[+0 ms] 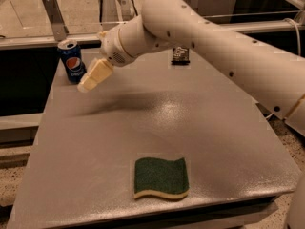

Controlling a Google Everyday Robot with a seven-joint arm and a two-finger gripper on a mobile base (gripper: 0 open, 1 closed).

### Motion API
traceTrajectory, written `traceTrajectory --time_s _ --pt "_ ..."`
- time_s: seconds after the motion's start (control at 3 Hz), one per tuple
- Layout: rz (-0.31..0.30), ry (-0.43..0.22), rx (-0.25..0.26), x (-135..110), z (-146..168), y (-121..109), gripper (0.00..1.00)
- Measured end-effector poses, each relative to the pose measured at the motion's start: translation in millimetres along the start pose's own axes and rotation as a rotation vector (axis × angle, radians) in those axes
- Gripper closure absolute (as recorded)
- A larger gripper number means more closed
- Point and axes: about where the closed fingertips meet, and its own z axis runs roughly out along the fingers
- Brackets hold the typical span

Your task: Move pepsi can near rxbar chocolate

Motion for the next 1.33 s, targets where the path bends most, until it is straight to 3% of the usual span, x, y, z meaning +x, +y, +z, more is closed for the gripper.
traceTrajectory --time_s 0.67,1.0,1.33 --pt "0.108 -0.155 -0.001 -12.3 69.3 -21.3 0.0" --pt "0.152 -0.217 -0.004 -19.1 89.6 -25.9 0.0" --pt "0.189 -0.273 0.003 -22.6 101.8 -28.1 0.14"
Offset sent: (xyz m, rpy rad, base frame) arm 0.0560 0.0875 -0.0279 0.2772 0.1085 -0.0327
